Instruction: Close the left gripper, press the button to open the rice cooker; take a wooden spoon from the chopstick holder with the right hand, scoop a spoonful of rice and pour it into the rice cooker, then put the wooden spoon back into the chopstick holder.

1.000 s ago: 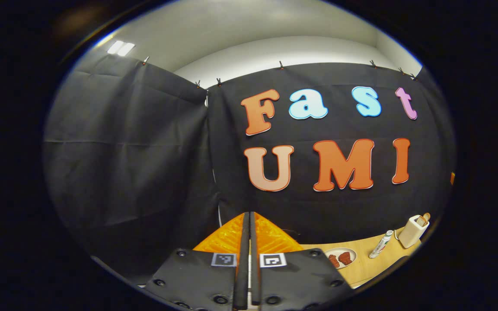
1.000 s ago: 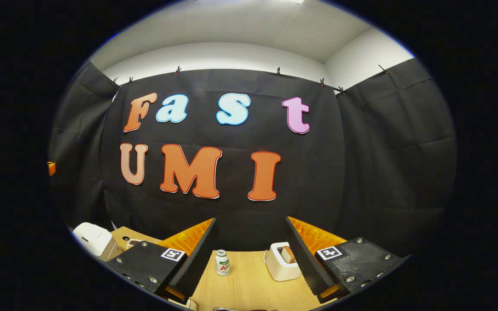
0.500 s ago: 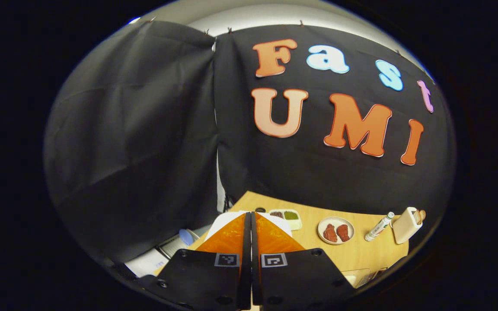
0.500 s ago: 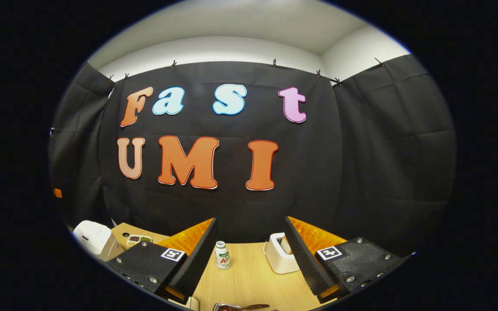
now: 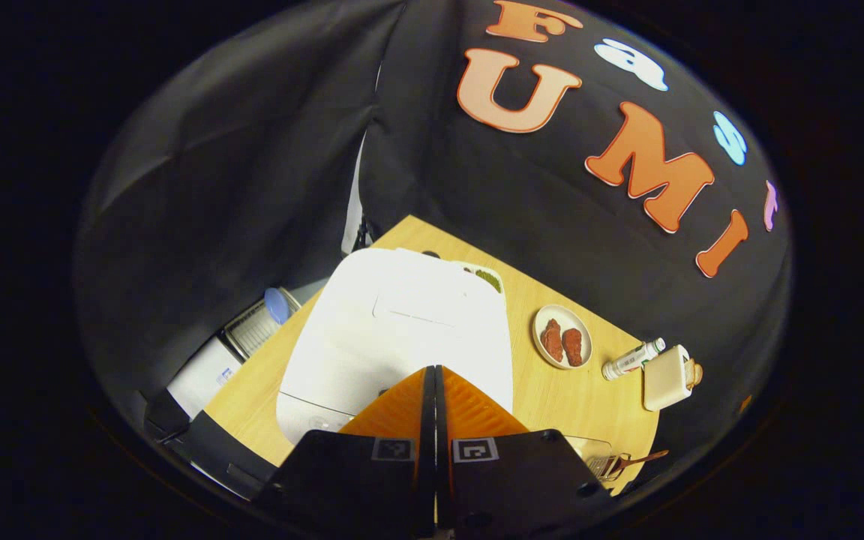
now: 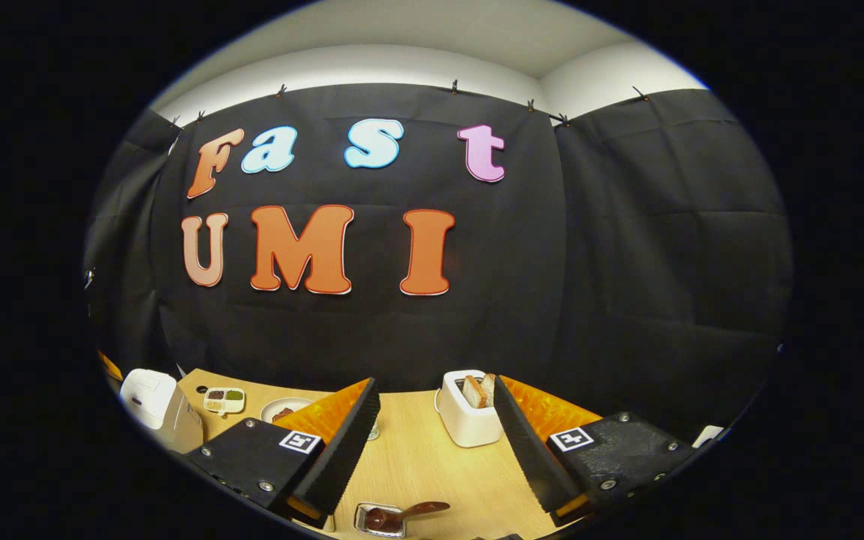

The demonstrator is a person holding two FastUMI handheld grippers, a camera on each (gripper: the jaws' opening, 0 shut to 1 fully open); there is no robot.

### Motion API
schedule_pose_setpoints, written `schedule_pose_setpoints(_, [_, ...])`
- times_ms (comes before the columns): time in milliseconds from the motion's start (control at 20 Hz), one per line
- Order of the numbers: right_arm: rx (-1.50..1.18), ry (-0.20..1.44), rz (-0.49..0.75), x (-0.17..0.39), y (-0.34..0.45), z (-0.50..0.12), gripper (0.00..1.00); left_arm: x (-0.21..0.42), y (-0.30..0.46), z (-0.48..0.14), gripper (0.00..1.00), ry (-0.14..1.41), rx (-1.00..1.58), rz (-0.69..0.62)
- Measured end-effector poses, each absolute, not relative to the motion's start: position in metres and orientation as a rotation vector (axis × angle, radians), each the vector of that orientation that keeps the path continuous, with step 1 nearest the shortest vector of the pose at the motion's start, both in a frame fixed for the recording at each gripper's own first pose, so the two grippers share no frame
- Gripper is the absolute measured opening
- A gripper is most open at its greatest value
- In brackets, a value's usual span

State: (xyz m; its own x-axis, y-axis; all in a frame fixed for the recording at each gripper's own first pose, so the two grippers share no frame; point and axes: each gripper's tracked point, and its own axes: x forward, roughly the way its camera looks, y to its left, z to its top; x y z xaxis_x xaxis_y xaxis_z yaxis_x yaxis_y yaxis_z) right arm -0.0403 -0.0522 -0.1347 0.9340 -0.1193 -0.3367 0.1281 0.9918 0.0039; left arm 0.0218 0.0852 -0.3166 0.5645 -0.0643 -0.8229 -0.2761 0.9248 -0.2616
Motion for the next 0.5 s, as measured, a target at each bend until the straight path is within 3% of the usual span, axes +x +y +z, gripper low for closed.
schedule_pose_setpoints(300, [0.022, 0.396, -0.150, -0.053, -0.059, -0.153, 0.95, 0.004, 0.073, -0.369, 0.06, 1.118, -0.472, 0.108])
schedule_pose_setpoints(500, [0.039, 0.420, -0.147, -0.055, -0.058, -0.163, 0.95, 0.013, 0.075, -0.371, 0.06, 1.086, -0.567, 0.120])
